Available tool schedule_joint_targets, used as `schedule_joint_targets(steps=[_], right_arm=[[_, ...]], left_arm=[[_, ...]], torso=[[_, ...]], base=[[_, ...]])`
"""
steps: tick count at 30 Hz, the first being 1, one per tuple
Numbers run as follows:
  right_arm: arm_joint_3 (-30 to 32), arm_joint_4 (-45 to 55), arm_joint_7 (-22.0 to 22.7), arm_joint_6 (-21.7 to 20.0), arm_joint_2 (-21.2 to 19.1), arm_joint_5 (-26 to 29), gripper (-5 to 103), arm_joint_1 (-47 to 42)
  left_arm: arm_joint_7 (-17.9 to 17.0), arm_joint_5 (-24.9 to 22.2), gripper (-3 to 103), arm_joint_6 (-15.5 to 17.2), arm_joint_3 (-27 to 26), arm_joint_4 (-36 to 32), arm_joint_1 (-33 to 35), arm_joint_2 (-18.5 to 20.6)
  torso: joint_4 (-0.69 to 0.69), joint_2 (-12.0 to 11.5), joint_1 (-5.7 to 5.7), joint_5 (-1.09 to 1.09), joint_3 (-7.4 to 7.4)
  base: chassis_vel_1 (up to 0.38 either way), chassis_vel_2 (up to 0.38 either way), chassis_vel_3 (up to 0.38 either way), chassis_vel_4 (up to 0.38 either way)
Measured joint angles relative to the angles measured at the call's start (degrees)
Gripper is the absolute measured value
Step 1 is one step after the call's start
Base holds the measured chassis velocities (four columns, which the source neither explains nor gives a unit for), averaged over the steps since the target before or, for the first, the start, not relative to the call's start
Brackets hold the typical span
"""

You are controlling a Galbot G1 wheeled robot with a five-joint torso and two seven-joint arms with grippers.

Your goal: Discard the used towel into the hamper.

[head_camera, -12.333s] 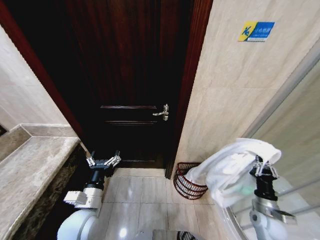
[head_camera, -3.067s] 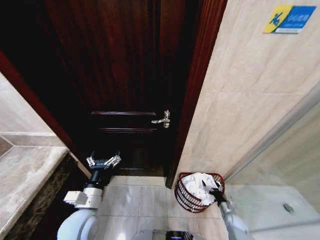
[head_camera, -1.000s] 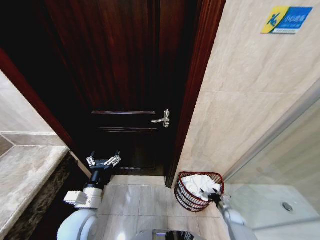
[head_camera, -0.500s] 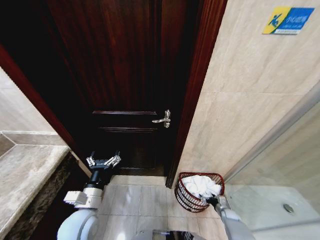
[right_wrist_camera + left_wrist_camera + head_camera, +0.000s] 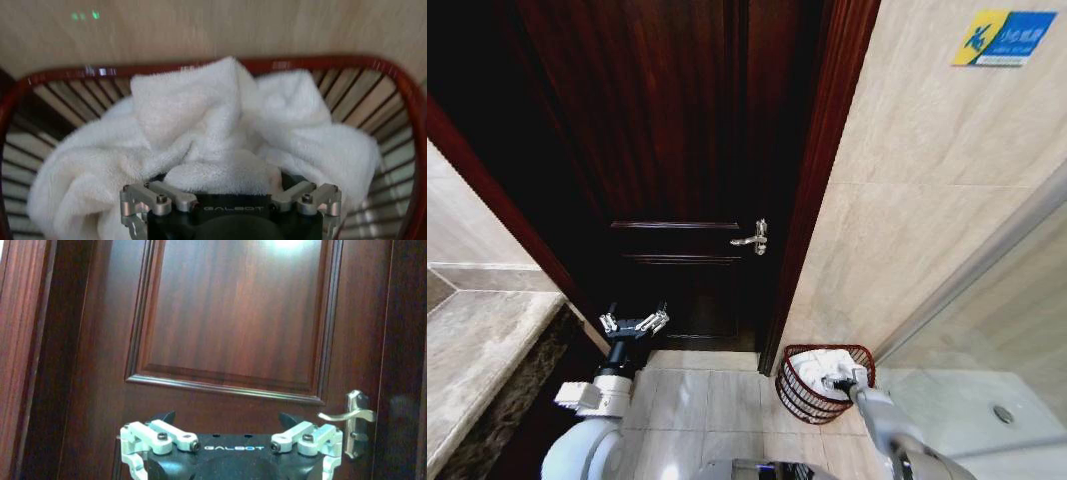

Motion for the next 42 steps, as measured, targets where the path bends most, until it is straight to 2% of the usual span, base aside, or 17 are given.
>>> schedule_joint_targets(steps=[2,3,5,8,9,12,13,15,16,19,22,24,25,29,32,37,42], right_arm=[[0.08,0.95,-0.24,1.49,-0.04,-0.14,100,-0.60],[0.15,4.27,-1.33,3.64,-0.34,-0.32,100,-2.77],[0.15,5.52,-1.82,4.02,-0.50,-0.24,100,-3.67],[0.06,14.99,-5.15,4.99,-1.76,2.40,100,-10.68],[0.06,14.99,-5.15,4.99,-1.76,2.40,100,-10.68],[-0.09,24.97,-7.35,4.67,-2.55,7.35,100,-17.53],[-0.06,31.15,-8.00,4.53,-2.77,10.98,100,-21.72],[0.05,34.98,-8.04,4.40,-2.76,12.93,100,-24.47],[0.41,41.34,-7.70,4.34,-2.55,15.52,100,-29.15],[0.99,47.95,-6.65,4.19,-1.84,17.67,100,-33.94],[2.60,61.02,-2.89,4.42,1.61,20.51,100,-43.00],[2.86,62.98,-2.42,4.80,2.40,20.85,100,-44.35],[3.19,68.40,-0.96,5.97,4.48,21.37,100,-48.16],[3.25,76.70,1.44,8.04,7.90,21.38,100,-54.61],[2.50,85.52,3.87,11.75,11.52,20.49,100,-61.61],[1.45,94.56,6.20,14.83,13.99,18.99,100,-65.97],[0.47,102.78,6.92,14.82,15.11,18.63,100,-68.38]], left_arm=[[0.00,0.00,100,0.00,0.00,0.00,0.00,0.00],[0.00,0.00,100,0.00,0.00,0.00,0.00,0.00],[0.00,0.00,100,0.00,0.00,0.00,0.00,0.00],[0.00,0.00,100,0.00,0.00,0.00,0.00,0.00],[0.00,0.00,100,0.00,0.00,0.00,0.00,0.00],[0.00,0.00,100,0.00,0.00,0.00,0.00,0.00],[0.00,0.00,100,0.00,0.00,0.00,0.00,0.00],[0.00,0.00,100,0.00,0.00,0.00,0.00,0.00],[0.00,0.00,100,0.00,0.00,0.00,0.00,0.00],[0.00,0.00,100,0.00,0.00,0.00,-0.01,0.00],[0.00,0.00,100,0.00,0.00,0.00,0.00,0.00],[-0.01,0.00,100,0.00,0.00,0.00,0.00,-0.01],[0.01,0.00,100,0.00,0.01,0.00,0.00,0.00],[0.00,0.00,100,0.00,0.00,0.00,0.00,0.00],[0.00,0.00,100,0.00,0.00,0.00,0.00,0.00],[0.00,0.00,100,0.00,0.00,0.00,0.00,0.00],[0.00,0.00,100,0.00,0.00,0.00,0.00,0.00]], torso=[[0.00,0.00,0.00,-0.01,0.00],[0.03,0.00,0.00,-0.02,-0.01],[0.03,0.00,0.00,-0.02,-0.01],[0.00,0.00,-0.01,-0.02,-0.01],[0.00,0.00,-0.01,-0.02,-0.01],[-0.01,0.01,-0.02,-0.03,-0.02],[0.00,0.01,-0.02,-0.04,-0.02],[0.02,0.02,-0.02,-0.04,-0.02],[0.00,0.01,-0.02,-0.03,-0.02],[-0.01,0.02,-0.02,-0.05,-0.02],[0.01,0.02,-0.02,-0.03,-0.02],[0.01,0.02,-0.02,-0.06,-0.02],[0.01,0.02,-0.02,-0.05,-0.02],[0.00,0.02,-0.02,-0.05,-0.02],[-0.01,0.02,-0.03,-0.05,-0.02],[0.01,0.02,-0.02,-0.04,-0.01],[0.01,0.02,-0.01,-0.04,-0.01]], base=[[0.000,0.000,0.000,0.000],[0.000,0.000,0.000,0.000],[0.000,0.000,0.000,0.000],[0.000,0.000,0.000,0.000],[0.000,0.000,0.000,0.000],[0.000,0.000,0.000,0.000],[0.000,0.000,0.000,0.000],[0.000,0.000,0.000,0.000],[0.000,0.000,0.000,0.000],[0.000,0.000,0.000,0.000],[0.000,0.000,0.000,0.000],[0.000,0.000,0.000,0.000],[0.000,0.000,0.000,0.000],[0.000,0.000,0.000,0.000],[0.000,0.000,0.000,0.000],[0.000,0.000,0.000,0.000],[0.000,0.000,0.000,0.000]])
